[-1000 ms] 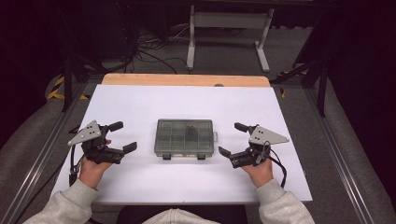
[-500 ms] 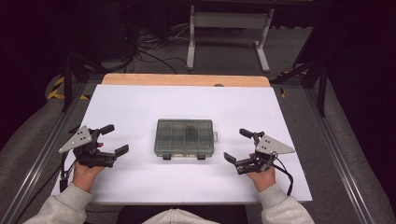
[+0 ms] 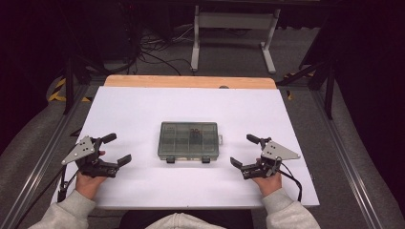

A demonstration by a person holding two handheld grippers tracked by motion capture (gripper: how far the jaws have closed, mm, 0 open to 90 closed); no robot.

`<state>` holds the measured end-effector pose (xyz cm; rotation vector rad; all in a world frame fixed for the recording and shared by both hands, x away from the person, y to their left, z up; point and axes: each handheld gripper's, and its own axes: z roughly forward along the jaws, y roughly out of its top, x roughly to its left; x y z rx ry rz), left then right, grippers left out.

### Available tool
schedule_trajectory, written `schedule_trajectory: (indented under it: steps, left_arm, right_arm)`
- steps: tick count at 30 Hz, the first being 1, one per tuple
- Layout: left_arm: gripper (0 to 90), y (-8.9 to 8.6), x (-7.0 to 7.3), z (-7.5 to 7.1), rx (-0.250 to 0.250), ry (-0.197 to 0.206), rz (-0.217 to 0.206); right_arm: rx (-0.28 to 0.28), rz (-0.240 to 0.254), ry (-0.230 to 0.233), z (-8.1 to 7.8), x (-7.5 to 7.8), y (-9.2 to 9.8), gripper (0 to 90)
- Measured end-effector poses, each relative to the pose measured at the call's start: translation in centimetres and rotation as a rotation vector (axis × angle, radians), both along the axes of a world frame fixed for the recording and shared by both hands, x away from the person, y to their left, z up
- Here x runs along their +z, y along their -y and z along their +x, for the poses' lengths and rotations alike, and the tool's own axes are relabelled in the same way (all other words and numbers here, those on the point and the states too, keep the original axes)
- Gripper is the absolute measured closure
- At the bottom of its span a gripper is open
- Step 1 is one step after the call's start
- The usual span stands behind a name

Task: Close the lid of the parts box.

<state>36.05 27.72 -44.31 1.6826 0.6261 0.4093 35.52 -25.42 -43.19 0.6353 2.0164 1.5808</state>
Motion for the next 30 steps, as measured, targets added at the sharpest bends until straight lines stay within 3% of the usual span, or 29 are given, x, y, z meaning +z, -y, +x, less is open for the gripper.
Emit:
schedule_trajectory:
  steps: [3, 5, 10, 18, 30]
  left_arm:
    - [0.0, 0.1, -0.5, 0.2, -0.006, -0.014, 0.006]
    - [0.0, 0.1, -0.8, 0.3, 0.000, -0.024, 0.019]
    - [0.0, 0.0, -1.3, 0.6, 0.010, -0.043, -0.003]
    - [0.0, 0.4, -1.4, 0.5, 0.009, -0.031, 0.028]
    - [0.0, 0.4, -1.3, 0.6, 0.004, -0.034, 0.025]
  right_arm:
    - [0.008, -0.009, -0.016, 0.1, -0.2, -0.2, 0.0]
    - [0.002, -0.003, -0.003, 0.0, -0.2, -0.1, 0.0]
    - [0.003, 0.015, -0.031, 0.4, -0.4, 0.1, 0.0]
    - [0.002, 0.013, -0.057, 0.6, -0.5, 0.0, 0.0]
    - [0.006, 0.017, -0.064, 0.6, -0.6, 0.0, 0.0]
